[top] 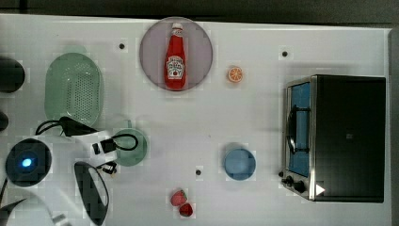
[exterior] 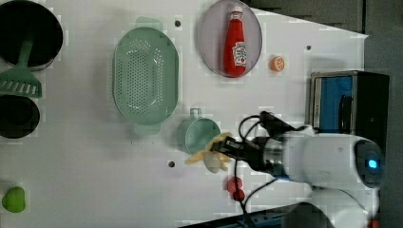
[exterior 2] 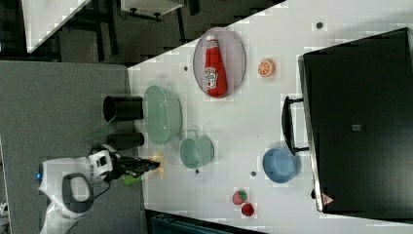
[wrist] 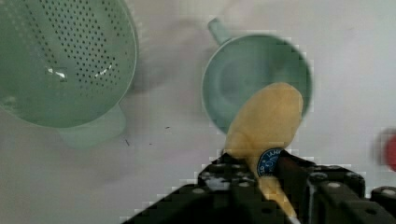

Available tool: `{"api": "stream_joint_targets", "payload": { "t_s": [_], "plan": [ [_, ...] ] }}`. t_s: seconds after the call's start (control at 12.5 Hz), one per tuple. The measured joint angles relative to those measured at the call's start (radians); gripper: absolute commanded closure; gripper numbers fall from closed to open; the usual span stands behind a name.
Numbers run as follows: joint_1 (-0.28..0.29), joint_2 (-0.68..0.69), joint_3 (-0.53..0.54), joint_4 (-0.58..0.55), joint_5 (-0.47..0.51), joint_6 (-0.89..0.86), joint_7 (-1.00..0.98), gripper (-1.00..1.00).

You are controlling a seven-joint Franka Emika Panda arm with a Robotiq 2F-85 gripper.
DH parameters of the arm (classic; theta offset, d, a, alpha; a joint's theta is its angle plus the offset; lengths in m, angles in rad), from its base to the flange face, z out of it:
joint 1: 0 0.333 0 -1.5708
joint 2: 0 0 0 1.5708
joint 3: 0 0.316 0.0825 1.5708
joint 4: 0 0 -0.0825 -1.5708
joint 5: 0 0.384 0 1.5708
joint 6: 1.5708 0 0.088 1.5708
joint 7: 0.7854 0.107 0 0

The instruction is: Pick Banana and place it in mug.

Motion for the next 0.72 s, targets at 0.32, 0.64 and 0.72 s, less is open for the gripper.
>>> {"api": "stream_joint_targets", "payload": {
  "t_s": [0.32,0.64,0.72],
  "plan": [
    [0.002,0.067,-0.032,-0.082,0.014,0.113,0.043,-0.27],
    [-0.035,0.089,-0.056,-0.102,0.003,0.115,0.044,-1.0],
    [-0.04,0.083,-0.058,-0.096,-0.001,0.102,0.044,-1.0]
  ]
}}
